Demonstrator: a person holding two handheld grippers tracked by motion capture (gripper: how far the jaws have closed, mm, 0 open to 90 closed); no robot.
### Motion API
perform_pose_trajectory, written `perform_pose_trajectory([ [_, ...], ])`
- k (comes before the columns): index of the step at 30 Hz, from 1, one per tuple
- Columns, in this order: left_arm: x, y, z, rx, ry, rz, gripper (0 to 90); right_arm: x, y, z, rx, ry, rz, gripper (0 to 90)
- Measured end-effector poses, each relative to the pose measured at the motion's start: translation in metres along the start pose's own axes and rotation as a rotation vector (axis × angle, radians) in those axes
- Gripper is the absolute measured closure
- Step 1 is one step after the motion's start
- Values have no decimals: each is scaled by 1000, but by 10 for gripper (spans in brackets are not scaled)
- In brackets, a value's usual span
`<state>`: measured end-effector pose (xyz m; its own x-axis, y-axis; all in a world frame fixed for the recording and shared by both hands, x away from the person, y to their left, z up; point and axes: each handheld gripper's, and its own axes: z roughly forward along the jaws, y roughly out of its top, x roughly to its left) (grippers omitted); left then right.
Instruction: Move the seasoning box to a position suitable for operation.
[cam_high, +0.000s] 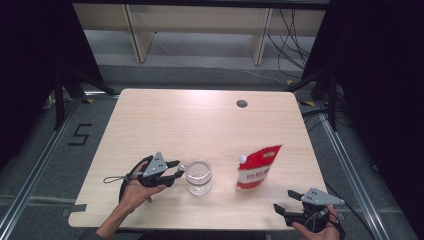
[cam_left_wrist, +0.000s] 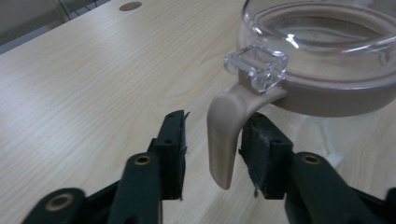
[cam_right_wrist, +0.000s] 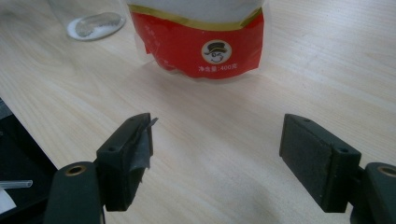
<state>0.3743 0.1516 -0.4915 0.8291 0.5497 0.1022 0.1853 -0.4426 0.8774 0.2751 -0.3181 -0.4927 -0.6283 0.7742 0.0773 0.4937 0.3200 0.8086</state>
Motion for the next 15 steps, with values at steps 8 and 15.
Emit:
perform_pose_trajectory([
  [8,-5,0,-5,20,-9,30,747,-1,-1,0,-5,1,12,267],
  [15,-17,-2,-17,37,-42,-8,737,0,0,0,1,5,-10,264],
])
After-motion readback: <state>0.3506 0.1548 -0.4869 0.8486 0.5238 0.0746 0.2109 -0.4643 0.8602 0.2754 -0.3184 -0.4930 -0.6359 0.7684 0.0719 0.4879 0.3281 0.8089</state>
